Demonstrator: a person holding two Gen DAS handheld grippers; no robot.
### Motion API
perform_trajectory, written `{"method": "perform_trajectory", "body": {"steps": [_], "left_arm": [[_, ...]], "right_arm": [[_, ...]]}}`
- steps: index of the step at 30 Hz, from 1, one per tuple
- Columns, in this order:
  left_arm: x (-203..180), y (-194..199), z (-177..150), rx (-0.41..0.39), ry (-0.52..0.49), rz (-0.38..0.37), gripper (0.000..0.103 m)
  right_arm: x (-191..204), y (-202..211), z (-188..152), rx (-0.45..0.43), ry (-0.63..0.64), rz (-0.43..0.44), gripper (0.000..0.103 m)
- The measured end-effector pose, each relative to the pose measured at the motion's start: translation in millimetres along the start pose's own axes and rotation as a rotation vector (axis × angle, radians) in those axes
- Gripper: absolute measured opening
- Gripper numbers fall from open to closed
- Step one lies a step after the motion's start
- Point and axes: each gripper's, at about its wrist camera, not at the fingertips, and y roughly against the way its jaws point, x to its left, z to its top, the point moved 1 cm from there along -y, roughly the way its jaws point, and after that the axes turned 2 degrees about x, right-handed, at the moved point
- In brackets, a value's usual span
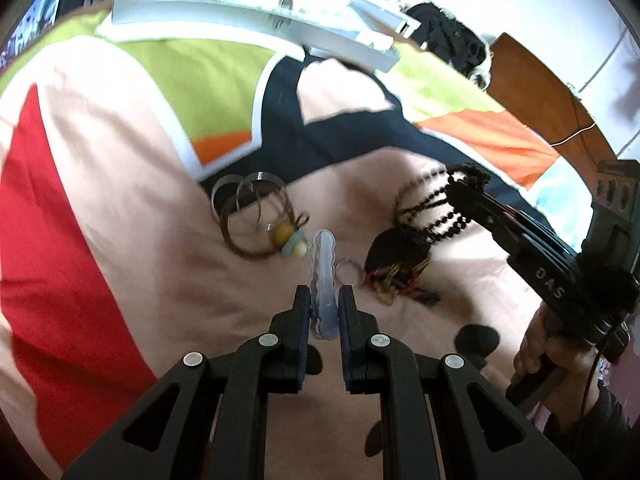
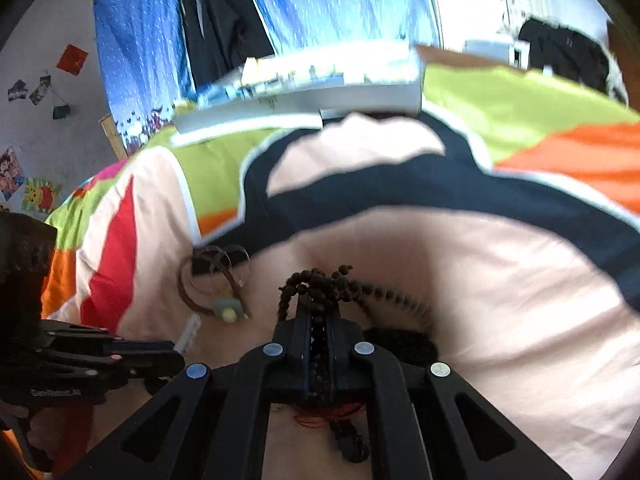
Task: Organize jewelry
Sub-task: 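Carry the white clip and bead necklace into the white tray and release both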
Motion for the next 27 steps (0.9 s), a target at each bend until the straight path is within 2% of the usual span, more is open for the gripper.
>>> {"method": "perform_trajectory", "body": {"steps": [7,15,19,27], "left_arm": [[-10.0,44.5,26.7,-0.074,-0.028,-0.001,0.011],[-8.7,81.7,79.1,-0.125,-0.110,0.058,0.011],[2.2,86.0,111.4,-0.171,-0.144,0.083,0.011],[49.6,62.0,193.2,-0.269,-0.099,0.074,0.011]], "right_arm": [[16.5,51.4,25.0,-0.121,0.048,-0.041,0.006],[36.0,78.1,73.4,-0.171,0.072,0.017,0.006],[41.4,77.2,106.1,-0.180,0.096,0.050,0.006],[35.0,41.0,187.4,-0.250,0.078,0.101,0.006]]}}
